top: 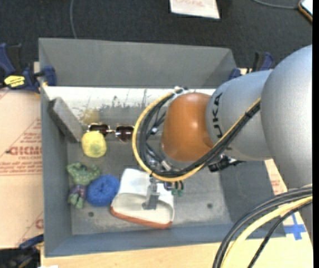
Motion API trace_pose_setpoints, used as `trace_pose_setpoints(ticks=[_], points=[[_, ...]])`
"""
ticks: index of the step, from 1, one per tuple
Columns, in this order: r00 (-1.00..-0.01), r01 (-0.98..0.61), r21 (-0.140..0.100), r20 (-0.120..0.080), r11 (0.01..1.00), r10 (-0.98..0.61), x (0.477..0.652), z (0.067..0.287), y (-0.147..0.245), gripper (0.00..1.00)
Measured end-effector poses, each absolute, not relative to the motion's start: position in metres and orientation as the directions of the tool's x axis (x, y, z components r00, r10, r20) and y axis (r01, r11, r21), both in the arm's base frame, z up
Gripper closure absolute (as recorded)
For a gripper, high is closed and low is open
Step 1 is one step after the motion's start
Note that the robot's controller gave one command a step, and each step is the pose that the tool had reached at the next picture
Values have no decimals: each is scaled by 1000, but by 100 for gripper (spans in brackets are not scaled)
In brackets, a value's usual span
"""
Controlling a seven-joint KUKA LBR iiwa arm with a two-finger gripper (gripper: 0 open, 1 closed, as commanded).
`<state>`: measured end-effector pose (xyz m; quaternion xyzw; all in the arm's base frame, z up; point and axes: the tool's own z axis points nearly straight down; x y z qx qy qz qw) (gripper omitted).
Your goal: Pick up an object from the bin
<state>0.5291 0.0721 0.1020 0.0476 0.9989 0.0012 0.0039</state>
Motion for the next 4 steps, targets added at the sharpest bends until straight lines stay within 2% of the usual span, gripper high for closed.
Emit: trace_pose_setpoints(ticks=[1,2,3,4], points=[[-984,177,7,-20,984,177,519,160,80,0],[-975,222,3,-5,975,222,506,101,76,0],[-947,319,16,-34,948,319,513,74,97,0],[-961,275,15,-26,961,275,513,78,73,100]])
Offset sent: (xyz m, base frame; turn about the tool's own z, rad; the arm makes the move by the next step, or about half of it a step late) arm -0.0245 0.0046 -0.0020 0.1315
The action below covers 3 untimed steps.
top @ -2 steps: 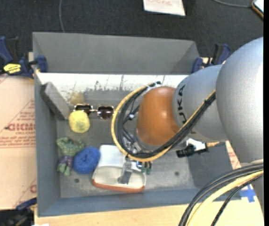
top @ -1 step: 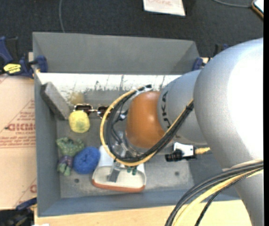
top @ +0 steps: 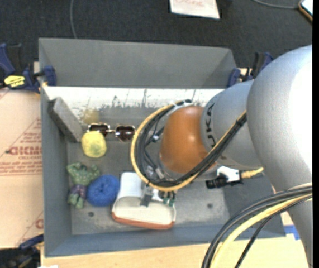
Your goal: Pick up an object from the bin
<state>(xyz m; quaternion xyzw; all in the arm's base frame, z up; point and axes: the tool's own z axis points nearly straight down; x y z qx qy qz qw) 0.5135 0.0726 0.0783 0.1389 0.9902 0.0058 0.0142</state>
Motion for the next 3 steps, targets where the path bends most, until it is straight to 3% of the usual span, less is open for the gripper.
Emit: trace_pose_setpoints(ticks=[1,2,3], points=[[-961,275,15,-27,961,276,513,79,73,100],[-961,275,9,-15,961,275,510,110,71,100],[-961,274,12,-23,962,274,512,137,71,100]])
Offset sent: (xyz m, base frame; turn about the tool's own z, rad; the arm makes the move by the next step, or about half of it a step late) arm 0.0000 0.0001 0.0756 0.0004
